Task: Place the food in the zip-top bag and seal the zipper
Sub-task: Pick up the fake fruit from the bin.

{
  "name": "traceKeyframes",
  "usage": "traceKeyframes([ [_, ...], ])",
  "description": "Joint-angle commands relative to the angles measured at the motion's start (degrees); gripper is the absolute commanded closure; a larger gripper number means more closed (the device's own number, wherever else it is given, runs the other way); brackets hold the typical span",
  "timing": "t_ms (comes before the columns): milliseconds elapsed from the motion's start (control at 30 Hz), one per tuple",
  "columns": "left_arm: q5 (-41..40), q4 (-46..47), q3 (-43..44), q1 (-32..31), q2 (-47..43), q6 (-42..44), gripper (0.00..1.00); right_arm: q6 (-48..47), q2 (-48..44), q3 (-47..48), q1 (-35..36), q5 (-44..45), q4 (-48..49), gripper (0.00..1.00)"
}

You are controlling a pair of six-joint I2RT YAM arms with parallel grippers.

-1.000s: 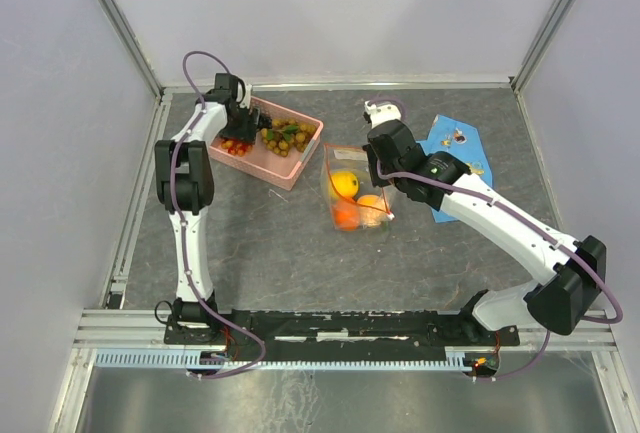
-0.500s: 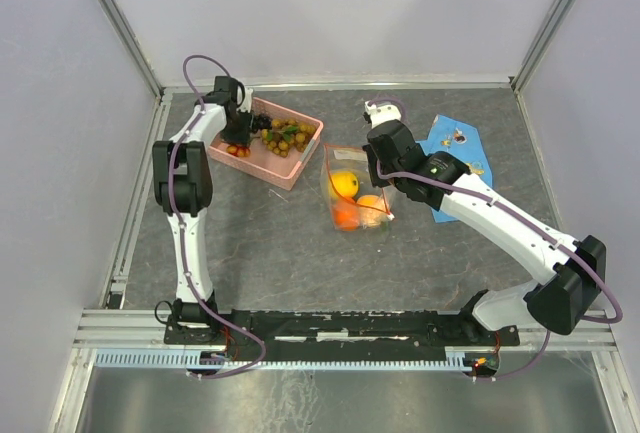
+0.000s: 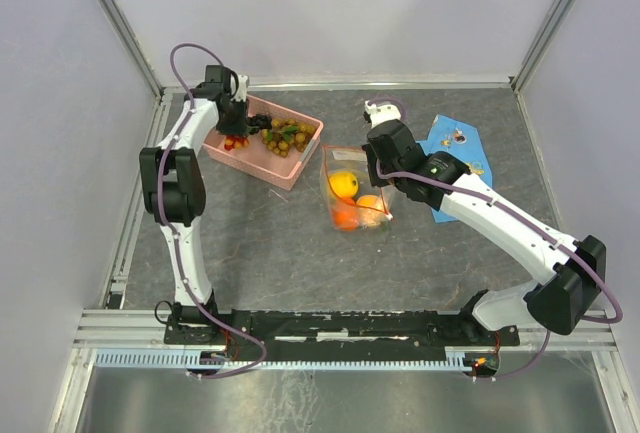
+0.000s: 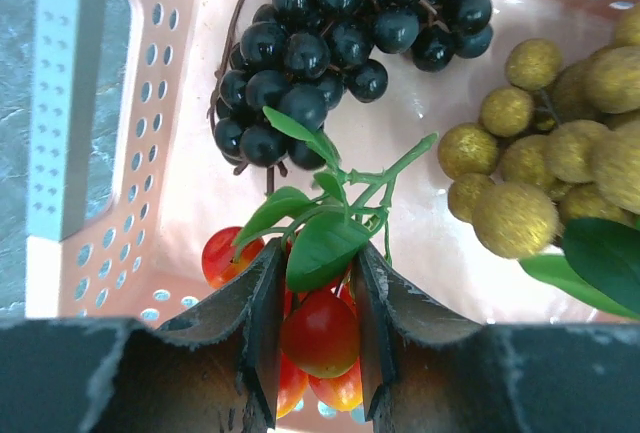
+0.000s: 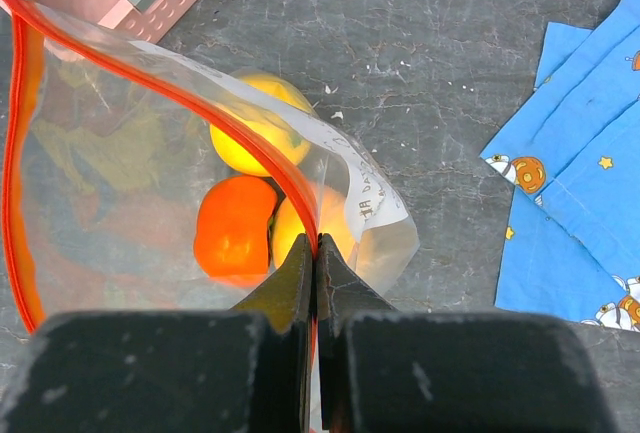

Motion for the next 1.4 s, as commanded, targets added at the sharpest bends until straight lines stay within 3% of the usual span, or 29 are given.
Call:
traceKeyframes([
  [0, 0.76, 0.47, -0.64, 0.24, -6.92, -3.42, 0.94, 0.99, -1.8, 0.94, -0.28, -0.4, 2.74, 0.98],
  [400, 0.7, 3.11, -7.34, 0.24, -16.25, -7.93, 0.97, 1.46, -3.05, 0.22, -0.24, -0.24, 3.5, 0.98],
  [967, 18.3, 11.72, -23.99, -3.28, -44.88, -14.61, 0.97, 2.16, -3.55, -0.41, -0.26, -3.62, 5.19, 0.98],
  [1167, 20.5, 21.82, -34.0, -9.33, -55.4, -24.45, 0.97, 3.1, -3.56, -1.22, -0.21, -4.61, 5.68, 0.99],
  [1367, 16.21, 27.71, -39.86, -16.68, -60.11, -37.14, 0.97, 4.25, -3.91, -1.7, -0.27, -5.45, 6.22, 0.98],
])
